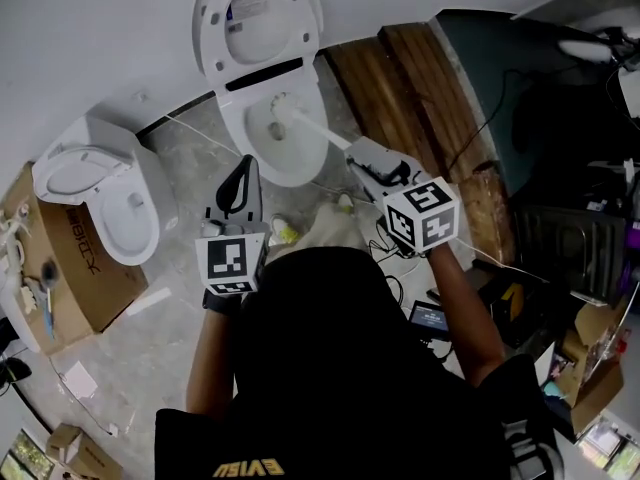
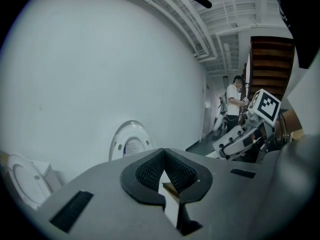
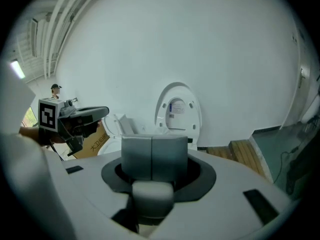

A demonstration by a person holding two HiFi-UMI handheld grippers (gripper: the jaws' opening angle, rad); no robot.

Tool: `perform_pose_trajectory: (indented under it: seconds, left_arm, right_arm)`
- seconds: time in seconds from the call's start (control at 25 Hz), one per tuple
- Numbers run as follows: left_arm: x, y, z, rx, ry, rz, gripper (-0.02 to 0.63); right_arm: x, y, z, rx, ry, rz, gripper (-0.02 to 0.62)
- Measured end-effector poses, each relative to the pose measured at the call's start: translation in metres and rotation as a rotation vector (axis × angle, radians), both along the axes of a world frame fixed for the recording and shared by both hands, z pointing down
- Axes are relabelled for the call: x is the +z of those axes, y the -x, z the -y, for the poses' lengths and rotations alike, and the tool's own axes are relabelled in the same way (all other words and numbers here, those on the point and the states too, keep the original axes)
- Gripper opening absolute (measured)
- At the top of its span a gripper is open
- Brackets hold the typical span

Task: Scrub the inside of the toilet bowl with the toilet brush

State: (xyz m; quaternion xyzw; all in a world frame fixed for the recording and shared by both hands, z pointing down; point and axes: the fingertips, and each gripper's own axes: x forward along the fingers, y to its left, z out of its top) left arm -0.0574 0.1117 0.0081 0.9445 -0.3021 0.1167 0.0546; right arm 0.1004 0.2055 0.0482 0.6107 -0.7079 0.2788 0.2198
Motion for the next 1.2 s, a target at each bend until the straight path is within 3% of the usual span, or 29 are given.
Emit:
perform_pose_trajectory:
  seconds: [0.2,0.8,1.2]
  left_arm:
    - [-0.005,0.005,-0.002,-0.033,-0.009,-0.008,0.017]
    - [-0.013,0.018,0.006,-0.14,-0.037,-0.026,0.017]
    - [-0.013,0.038,0.007,-0.155,-0.029,-0.03,0.017]
  right_arm:
    - [-0.024,0.001,0.008,-0.059,-0.055,-0.035,0.163]
    - [-0.03,-0.009,0.019,-0.107,-0.083,-0.067,0.163]
    - [-0.033,0.013,0.023,-0.067,-0.107,-0.055,0.163]
